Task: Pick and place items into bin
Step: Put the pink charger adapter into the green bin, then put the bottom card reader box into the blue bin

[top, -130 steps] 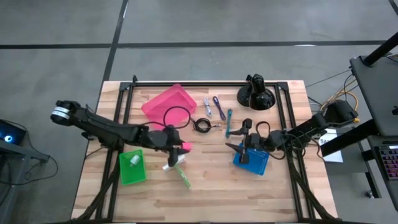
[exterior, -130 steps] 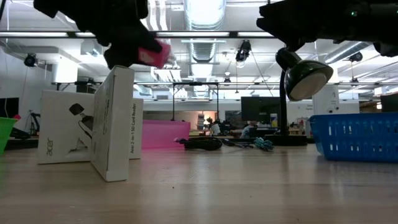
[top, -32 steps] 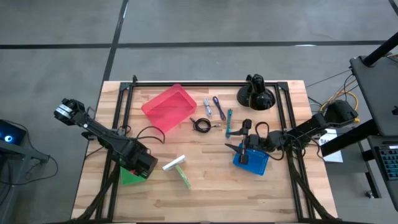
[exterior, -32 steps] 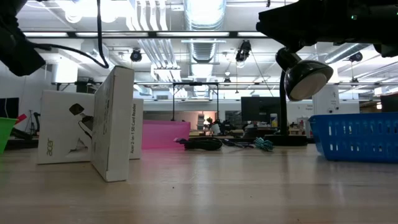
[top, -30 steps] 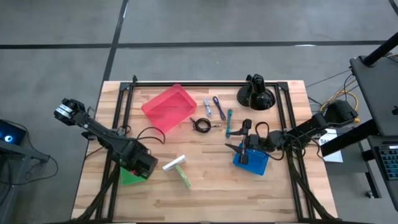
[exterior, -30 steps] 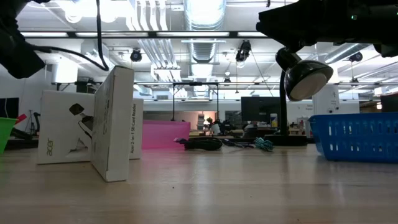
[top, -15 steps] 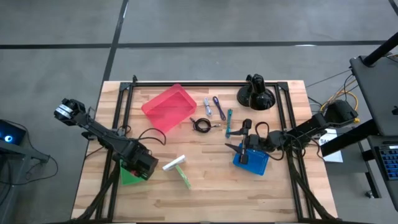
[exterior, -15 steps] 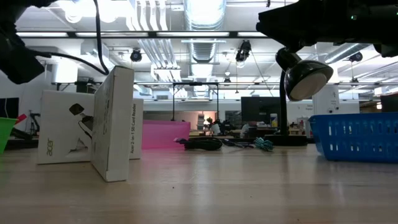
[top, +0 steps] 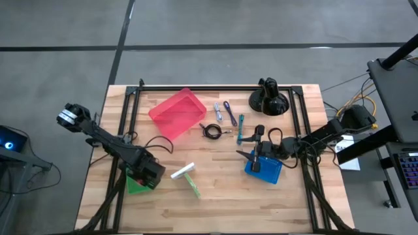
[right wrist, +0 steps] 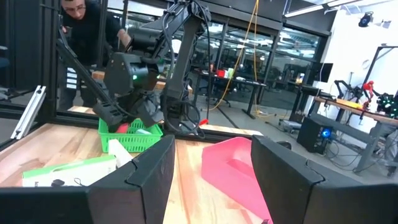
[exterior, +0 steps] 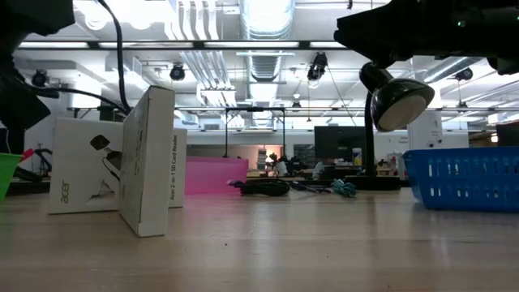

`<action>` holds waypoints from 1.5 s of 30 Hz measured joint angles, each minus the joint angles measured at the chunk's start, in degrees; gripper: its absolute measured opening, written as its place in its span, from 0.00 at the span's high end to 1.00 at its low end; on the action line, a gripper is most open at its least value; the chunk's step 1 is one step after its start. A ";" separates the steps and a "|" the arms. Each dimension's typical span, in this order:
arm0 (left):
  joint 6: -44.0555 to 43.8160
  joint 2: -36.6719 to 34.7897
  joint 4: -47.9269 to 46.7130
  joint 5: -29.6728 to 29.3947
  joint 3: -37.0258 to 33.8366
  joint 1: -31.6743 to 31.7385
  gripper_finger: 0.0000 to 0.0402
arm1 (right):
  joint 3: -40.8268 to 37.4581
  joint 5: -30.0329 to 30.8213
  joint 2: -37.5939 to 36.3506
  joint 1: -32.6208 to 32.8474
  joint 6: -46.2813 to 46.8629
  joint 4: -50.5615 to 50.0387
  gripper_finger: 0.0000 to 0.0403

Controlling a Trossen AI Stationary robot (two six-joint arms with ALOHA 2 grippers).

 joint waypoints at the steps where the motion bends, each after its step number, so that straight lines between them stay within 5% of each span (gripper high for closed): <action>1: 0.05 0.00 1.79 0.04 -0.63 0.00 0.65 | 0.00 0.00 0.00 0.00 -0.01 0.00 0.51; 12: 0.34 -0.35 2.11 1.36 -1.59 -0.02 0.64 | 0.00 0.04 0.00 0.00 -0.20 0.00 0.51; 31: 3.25 -1.81 1.93 3.55 -0.64 0.02 0.46 | 0.00 2.51 0.00 -0.09 0.26 -0.48 0.51; 38: 2.81 -6.17 -6.39 3.40 3.04 0.02 0.46 | 0.52 2.33 0.00 -0.09 2.08 -0.50 0.51; 41: 3.20 -8.60 -11.18 0.00 5.55 0.00 0.46 | 0.52 2.34 0.00 -0.09 1.46 -0.50 0.51; 45: 7.26 -12.63 -12.81 -14.12 7.75 -0.02 0.46 | 0.52 2.34 0.00 -0.09 1.33 -0.50 0.51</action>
